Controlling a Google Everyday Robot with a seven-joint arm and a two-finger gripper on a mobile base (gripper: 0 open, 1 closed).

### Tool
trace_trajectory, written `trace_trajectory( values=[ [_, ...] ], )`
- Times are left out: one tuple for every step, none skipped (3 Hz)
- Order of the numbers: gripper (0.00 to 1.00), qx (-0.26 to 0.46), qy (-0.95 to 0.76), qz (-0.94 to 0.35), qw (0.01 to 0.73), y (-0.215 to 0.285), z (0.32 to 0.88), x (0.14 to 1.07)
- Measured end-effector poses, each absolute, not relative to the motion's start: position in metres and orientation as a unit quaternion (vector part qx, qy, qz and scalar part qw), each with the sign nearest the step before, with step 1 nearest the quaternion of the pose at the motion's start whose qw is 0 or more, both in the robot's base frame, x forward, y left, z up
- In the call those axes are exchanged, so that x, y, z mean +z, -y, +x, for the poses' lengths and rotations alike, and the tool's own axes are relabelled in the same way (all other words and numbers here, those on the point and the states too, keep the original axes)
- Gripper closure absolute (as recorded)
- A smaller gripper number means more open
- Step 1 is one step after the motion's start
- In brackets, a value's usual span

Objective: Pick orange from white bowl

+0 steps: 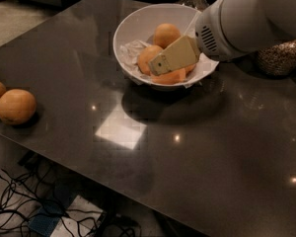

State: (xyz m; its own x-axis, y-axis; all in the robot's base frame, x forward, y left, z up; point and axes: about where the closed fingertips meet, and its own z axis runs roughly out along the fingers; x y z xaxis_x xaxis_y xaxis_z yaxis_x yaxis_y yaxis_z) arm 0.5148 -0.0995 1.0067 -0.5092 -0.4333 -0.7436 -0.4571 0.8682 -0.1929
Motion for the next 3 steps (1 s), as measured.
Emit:
trace_trajectory(
  values=[
    [0.00, 0.014, -0.869, -0.256, 0.424, 0.099, 0.515, 1.007],
    [0.00, 0.016, -0.869, -0.249, 0.428, 0.092, 0.520, 1.005],
    [0.00, 0.018, -0.869, -0.236, 0.434, 0.082, 0.533, 1.001]
  ],
)
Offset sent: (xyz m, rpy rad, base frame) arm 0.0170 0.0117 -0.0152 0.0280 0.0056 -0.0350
